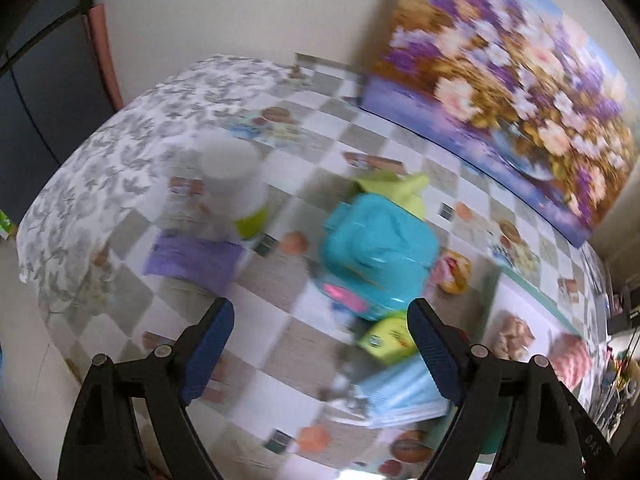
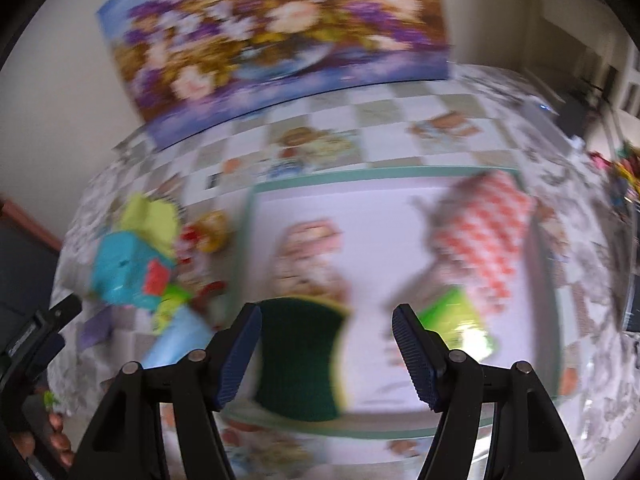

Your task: Organize soft objects

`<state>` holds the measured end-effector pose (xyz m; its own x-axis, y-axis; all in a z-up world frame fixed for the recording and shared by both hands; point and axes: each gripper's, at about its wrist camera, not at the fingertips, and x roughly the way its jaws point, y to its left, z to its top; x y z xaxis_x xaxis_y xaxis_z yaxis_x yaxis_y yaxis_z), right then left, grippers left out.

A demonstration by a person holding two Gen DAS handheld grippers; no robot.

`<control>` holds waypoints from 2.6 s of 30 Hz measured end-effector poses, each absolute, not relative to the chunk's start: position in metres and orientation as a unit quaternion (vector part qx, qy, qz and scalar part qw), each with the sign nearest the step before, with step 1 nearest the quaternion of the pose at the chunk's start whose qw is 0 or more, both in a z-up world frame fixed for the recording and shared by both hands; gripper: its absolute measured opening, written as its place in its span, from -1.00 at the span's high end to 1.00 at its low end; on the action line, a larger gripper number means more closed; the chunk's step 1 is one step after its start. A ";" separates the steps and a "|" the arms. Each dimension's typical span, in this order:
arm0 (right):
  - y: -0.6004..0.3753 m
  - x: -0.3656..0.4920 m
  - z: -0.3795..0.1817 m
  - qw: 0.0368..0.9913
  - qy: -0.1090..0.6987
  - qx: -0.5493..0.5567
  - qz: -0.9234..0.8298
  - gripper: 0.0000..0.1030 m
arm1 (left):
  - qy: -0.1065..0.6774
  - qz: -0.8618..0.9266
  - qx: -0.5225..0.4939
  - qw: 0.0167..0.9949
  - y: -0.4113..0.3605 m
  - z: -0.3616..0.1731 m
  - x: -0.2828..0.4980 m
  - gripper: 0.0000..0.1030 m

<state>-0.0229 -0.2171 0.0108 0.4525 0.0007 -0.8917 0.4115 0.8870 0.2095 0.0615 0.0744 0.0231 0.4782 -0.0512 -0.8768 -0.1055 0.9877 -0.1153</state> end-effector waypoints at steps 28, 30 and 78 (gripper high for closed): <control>-0.068 0.048 -0.049 0.792 0.594 0.142 -0.011 -0.39 | 0.580 0.091 -0.207 0.782 0.227 -0.063 0.116 -0.72; -0.070 0.049 -0.051 0.791 0.593 0.147 -0.017 -0.39 | 0.579 0.104 -0.208 0.781 0.229 -0.065 0.121 -0.72; -0.099 0.023 -0.032 0.806 0.556 0.199 0.034 0.80 | 0.574 0.029 -0.187 0.797 0.192 -0.050 0.087 0.21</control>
<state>0.0231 -0.0994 -0.0318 0.3795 0.2768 -0.8828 0.1667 0.9181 0.3595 0.0872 0.1923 -0.0503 0.3399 -0.1683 -0.9253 -0.2607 0.9285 -0.2646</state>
